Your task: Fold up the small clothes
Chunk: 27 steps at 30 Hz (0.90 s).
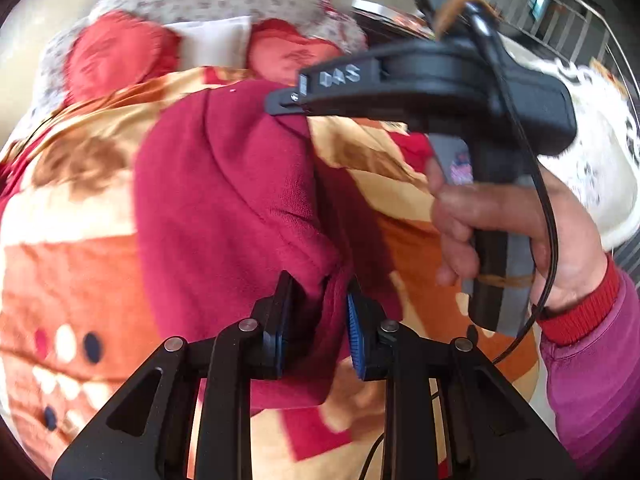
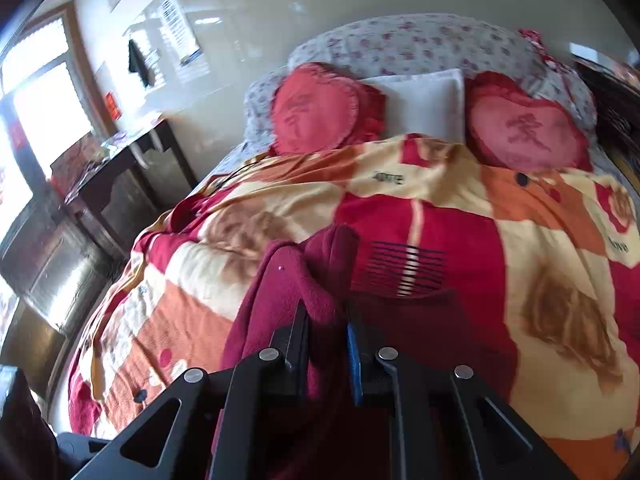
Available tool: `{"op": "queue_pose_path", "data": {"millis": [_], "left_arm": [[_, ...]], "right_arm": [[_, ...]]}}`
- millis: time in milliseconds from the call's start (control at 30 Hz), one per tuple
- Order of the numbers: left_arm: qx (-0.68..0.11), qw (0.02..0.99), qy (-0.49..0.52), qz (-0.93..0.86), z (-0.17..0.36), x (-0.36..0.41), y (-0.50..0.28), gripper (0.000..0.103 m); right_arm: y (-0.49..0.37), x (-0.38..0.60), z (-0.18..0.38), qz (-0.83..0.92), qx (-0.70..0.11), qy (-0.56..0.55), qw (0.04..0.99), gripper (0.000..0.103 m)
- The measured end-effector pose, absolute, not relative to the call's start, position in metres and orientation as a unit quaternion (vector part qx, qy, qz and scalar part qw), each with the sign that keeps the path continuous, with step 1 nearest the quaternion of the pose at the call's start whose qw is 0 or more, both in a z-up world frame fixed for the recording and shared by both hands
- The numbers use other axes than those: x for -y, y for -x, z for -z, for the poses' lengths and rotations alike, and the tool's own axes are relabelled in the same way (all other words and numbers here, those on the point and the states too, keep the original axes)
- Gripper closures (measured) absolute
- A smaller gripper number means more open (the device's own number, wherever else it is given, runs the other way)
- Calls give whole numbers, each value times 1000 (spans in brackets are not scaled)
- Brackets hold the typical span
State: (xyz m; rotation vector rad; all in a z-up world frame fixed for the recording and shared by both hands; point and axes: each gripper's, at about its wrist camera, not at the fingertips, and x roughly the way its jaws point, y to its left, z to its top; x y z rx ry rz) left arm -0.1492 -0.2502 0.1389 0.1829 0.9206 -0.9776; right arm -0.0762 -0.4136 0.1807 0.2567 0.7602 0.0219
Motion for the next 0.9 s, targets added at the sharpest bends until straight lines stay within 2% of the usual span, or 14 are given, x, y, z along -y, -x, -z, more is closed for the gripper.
{"op": "queue_pose_path", "data": {"millis": [100,133,167,267,400,500,533,567,600,633,667,700,900], "left_arm": [[-444,764,-92,459,-121,281,151,80],[-451,760,-93,459,-115,290,151,82],[-456,756,-97,459,-108,299,150,89],[-468,744,-103,466,-101,312,151,89],[-470,736,-103,477,-117,298,153,89],[-466,733,-95,487,-136,278,151,72],[-460,737,-93,487,-142,267,157,63],[-453,744,-90,483,-146,257,154,55],[-447,753,-85,476,-148,245,151,53],[-441,762,-80,468,-148,233,146,53],[-439,770,-79,456,-146,226,139,53],[-440,780,-79,438,-141,218,131,53],[-492,790,-68,361,-102,198,93,53]], "right_arm": [[83,447,-168,15,-371,-150,917,93],[83,454,-163,22,-375,-153,914,93],[81,461,-156,26,-382,-159,910,93],[79,478,-130,35,-404,-179,896,93],[95,503,-120,31,-381,-261,887,89],[112,509,-126,33,-371,-275,886,88],[121,510,-128,18,-366,-288,885,87],[127,507,-130,5,-360,-297,884,81],[132,504,-131,-4,-354,-302,885,58],[137,498,-133,-7,-347,-303,887,44],[143,492,-134,-8,-337,-303,891,22],[147,486,-135,-11,-329,-302,894,18],[128,462,-102,-26,-378,-309,873,18]]}}
